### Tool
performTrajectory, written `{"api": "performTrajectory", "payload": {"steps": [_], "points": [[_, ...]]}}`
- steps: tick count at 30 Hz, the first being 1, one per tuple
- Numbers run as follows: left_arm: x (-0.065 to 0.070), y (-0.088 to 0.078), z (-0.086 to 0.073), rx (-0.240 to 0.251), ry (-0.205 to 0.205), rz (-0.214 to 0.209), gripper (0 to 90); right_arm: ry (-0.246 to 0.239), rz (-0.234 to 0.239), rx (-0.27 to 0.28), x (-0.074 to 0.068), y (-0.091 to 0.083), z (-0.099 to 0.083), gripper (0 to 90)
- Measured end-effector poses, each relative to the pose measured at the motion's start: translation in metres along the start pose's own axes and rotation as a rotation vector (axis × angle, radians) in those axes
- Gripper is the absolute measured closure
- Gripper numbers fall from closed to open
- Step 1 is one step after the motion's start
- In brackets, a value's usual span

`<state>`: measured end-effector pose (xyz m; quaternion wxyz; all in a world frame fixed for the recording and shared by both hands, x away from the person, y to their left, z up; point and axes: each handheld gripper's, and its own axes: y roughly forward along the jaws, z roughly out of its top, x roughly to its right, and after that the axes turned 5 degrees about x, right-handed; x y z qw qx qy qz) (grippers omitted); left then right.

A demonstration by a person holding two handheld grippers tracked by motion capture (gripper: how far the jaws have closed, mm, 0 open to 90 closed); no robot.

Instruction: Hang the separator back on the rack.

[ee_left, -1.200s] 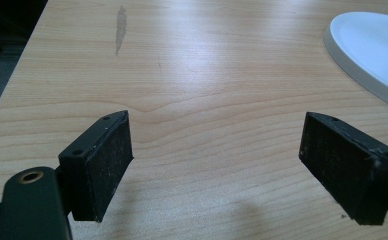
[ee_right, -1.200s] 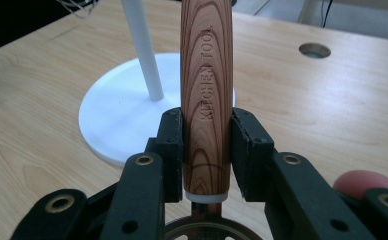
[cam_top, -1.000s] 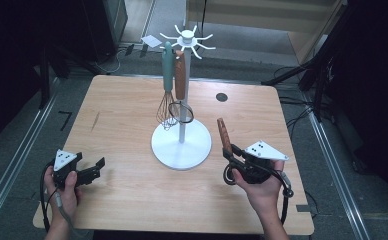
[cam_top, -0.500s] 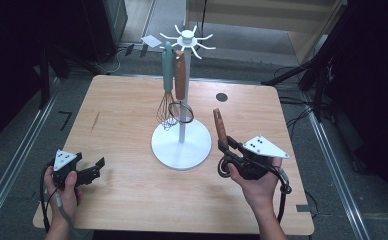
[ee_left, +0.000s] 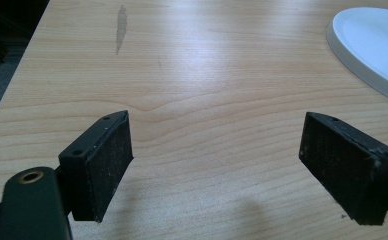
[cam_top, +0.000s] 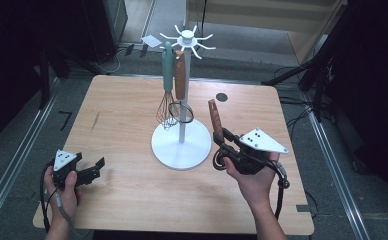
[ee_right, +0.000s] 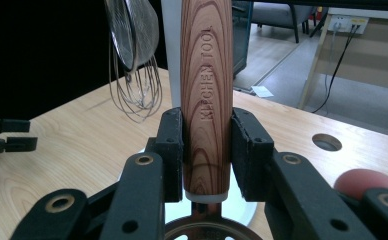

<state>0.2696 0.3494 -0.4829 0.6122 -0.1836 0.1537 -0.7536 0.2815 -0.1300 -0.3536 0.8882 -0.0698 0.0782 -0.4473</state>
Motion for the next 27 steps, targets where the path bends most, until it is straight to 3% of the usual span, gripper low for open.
{"api": "performTrajectory", "payload": {"steps": [10, 27], "points": [[0.0, 0.0, 0.0, 0.003, -0.001, 0.0, 14.2, -0.005, 0.013, 0.054, -0.005, 0.001, 0.012, 70.5], [0.001, 0.001, 0.0, 0.002, 0.004, 0.0, 14.2, -0.022, 0.024, 0.1, -0.011, 0.002, 0.028, 70.5]]}}
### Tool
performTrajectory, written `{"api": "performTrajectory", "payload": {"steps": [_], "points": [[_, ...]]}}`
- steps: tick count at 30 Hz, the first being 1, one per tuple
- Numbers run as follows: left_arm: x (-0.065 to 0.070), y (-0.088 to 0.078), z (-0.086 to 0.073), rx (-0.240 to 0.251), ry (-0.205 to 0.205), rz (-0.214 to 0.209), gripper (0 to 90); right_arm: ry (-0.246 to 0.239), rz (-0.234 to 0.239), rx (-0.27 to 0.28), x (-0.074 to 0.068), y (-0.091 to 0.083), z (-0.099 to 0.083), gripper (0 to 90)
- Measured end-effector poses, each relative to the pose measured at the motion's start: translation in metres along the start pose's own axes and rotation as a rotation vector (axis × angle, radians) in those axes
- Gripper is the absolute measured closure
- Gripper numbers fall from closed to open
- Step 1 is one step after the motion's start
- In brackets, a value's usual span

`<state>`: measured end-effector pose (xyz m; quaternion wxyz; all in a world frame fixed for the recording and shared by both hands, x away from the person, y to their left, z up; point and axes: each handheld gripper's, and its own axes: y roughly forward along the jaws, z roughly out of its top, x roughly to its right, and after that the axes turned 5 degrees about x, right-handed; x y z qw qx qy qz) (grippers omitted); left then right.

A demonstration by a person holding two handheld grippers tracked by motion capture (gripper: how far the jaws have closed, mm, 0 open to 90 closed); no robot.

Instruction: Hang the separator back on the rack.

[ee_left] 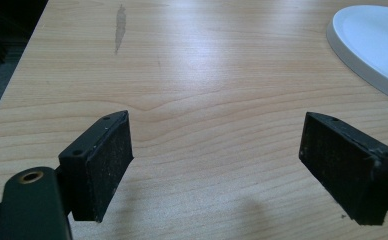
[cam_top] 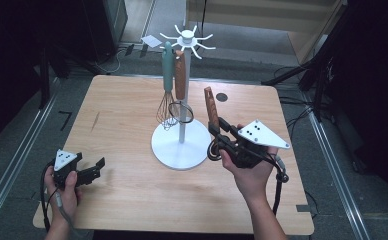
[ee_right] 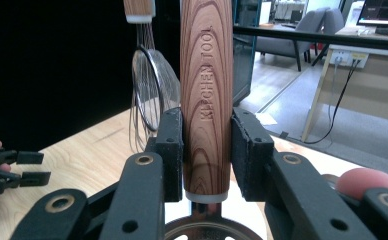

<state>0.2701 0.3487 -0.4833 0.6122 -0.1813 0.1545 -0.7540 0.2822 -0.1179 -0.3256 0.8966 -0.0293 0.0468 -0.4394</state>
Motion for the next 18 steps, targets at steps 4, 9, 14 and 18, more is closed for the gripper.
{"api": "performTrajectory", "payload": {"steps": [4, 9, 14, 18], "points": [[0.0, 0.0, 0.0, 0.002, -0.002, -0.002, 14.2, -0.005, 0.006, 0.013, -0.002, 0.001, 0.005, 70.5], [0.0, 0.0, 0.0, 0.002, -0.001, -0.003, 14.2, -0.003, 0.01, 0.024, -0.005, 0.004, 0.011, 70.5], [0.001, -0.001, 0.0, 0.003, 0.004, 0.003, 14.1, -0.008, 0.013, 0.035, -0.007, 0.006, 0.017, 70.5], [0.001, -0.001, 0.0, 0.003, 0.003, 0.002, 14.0, -0.019, 0.012, 0.045, -0.006, 0.006, 0.021, 70.5]]}}
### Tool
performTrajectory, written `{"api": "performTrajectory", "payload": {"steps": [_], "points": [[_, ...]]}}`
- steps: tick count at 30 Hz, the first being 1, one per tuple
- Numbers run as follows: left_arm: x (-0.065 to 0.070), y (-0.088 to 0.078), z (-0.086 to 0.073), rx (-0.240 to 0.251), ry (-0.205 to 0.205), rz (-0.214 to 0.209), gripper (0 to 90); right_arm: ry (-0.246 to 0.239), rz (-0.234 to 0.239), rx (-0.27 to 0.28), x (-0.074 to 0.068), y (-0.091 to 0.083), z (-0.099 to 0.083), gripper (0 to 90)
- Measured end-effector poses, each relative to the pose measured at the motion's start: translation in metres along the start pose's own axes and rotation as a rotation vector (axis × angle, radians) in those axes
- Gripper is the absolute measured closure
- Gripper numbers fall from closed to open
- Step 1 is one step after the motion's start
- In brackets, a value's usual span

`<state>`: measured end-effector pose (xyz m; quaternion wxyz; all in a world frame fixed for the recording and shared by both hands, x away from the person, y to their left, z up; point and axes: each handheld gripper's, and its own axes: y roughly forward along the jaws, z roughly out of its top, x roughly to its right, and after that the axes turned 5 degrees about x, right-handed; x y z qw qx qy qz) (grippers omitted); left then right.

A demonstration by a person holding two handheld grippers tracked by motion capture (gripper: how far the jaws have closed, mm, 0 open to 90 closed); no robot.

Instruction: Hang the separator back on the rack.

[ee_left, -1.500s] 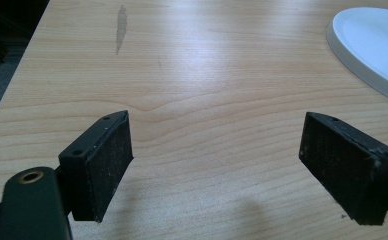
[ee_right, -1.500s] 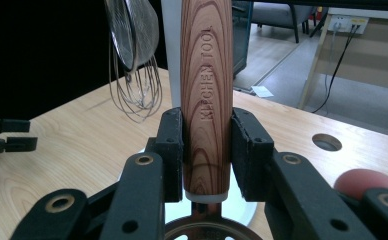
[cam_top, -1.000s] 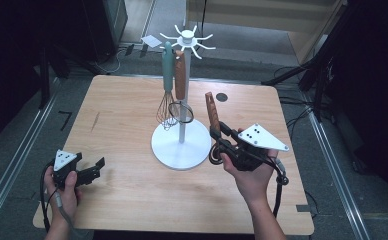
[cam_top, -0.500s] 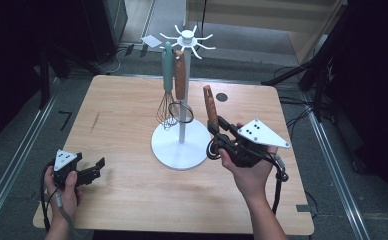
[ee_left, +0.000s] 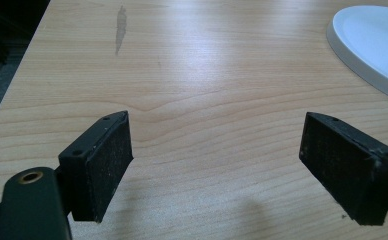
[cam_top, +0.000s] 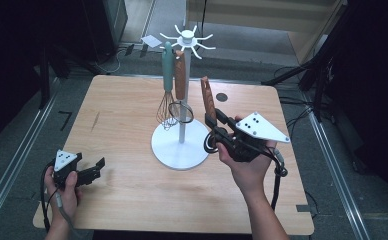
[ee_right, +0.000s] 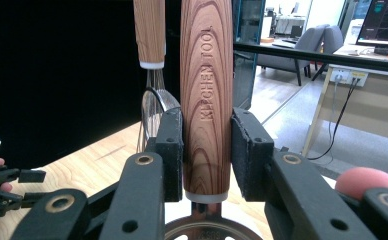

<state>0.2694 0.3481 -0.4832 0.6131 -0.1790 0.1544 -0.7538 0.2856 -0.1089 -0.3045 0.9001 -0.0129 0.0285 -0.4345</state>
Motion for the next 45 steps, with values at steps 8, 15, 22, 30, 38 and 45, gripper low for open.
{"api": "performTrajectory", "payload": {"steps": [8, 15, 22, 30, 38, 45], "points": [[0.0, 0.0, 0.0, 0.0, 0.002, 0.0, 14.0, -0.007, -0.005, 0.016, 0.0, 0.0, 0.008, 70.5], [0.0, 0.0, 0.0, 0.0, 0.006, 0.002, 14.0, -0.01, -0.009, 0.037, 0.001, -0.002, 0.015, 70.4], [0.0, 0.0, 0.0, -0.001, 0.007, 0.002, 14.0, -0.012, -0.013, 0.046, 0.001, -0.002, 0.021, 70.4], [0.001, 0.0, 0.0, -0.003, 0.008, 0.004, 14.0, -0.016, -0.009, 0.067, -0.001, -0.001, 0.029, 70.4], [0.001, 0.0, 0.0, -0.003, 0.008, 0.004, 14.0, -0.026, -0.009, 0.081, -0.004, 0.0, 0.035, 70.5], [0.001, 0.0, 0.0, -0.005, 0.008, 0.003, 14.0, -0.029, -0.008, 0.087, -0.006, 0.002, 0.04, 70.4]]}}
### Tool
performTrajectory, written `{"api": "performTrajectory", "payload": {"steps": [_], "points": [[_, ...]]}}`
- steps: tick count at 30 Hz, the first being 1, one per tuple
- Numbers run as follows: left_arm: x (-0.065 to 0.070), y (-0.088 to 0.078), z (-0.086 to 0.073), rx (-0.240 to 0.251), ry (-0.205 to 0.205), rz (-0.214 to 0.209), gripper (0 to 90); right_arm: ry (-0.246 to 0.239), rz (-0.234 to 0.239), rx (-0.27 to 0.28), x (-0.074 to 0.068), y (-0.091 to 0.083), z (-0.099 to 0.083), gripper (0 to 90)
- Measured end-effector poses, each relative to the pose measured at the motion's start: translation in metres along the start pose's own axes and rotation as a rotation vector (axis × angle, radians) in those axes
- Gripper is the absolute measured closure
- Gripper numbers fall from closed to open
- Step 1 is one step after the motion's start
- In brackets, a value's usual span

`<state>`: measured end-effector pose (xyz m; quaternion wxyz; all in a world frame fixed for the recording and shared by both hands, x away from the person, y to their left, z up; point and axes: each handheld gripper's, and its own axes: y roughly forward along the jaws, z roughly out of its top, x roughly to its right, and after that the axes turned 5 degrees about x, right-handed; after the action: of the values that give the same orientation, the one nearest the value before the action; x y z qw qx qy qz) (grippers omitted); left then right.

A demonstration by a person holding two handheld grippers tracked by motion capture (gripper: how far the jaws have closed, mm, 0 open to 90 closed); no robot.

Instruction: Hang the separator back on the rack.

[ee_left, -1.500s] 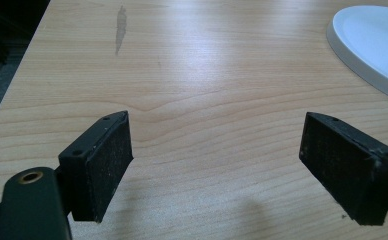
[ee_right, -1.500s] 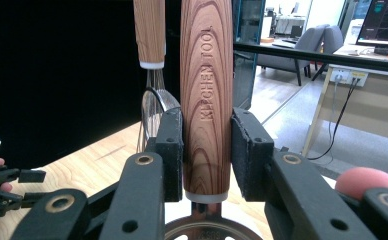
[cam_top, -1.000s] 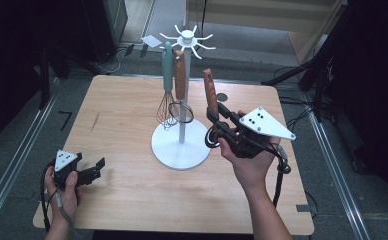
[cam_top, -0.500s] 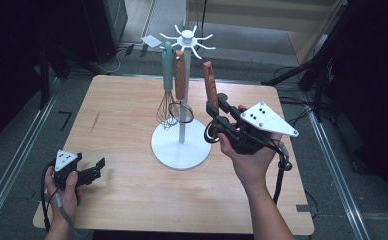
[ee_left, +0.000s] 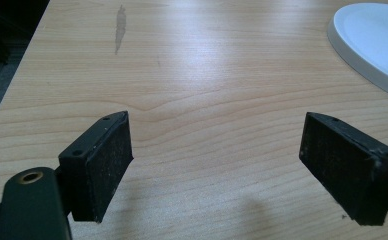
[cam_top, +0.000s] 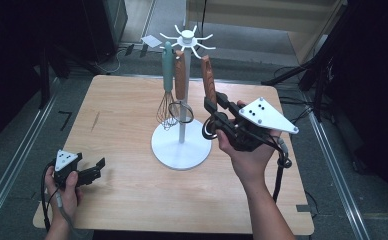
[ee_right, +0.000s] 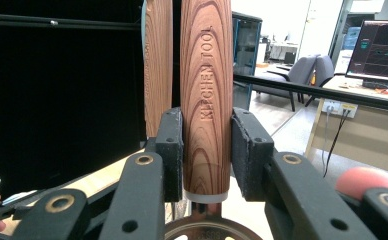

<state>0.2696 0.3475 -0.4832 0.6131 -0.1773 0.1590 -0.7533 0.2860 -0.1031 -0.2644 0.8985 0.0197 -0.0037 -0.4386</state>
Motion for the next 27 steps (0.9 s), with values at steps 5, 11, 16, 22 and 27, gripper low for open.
{"api": "performTrajectory", "payload": {"steps": [5, 11, 16, 22, 27], "points": [[0.0, 0.0, 0.0, 0.001, 0.001, 0.0, 14.0, 0.0, -0.003, 0.001, 0.0, 0.002, 0.002, 70.4], [0.0, 0.0, 0.0, -0.001, -0.002, -0.001, 14.0, 0.0, 0.001, -0.002, -0.002, 0.005, 0.003, 70.4], [0.0, 0.0, 0.0, -0.001, 0.0, -0.001, 14.0, 0.004, -0.002, -0.007, -0.001, 0.008, 0.003, 70.4], [0.0, 0.0, 0.0, -0.002, -0.002, -0.002, 14.0, 0.006, -0.004, -0.011, -0.001, 0.01, 0.003, 70.4], [0.0, 0.0, 0.0, -0.001, -0.002, -0.003, 14.0, 0.005, -0.007, -0.013, -0.002, 0.013, 0.002, 70.4]]}}
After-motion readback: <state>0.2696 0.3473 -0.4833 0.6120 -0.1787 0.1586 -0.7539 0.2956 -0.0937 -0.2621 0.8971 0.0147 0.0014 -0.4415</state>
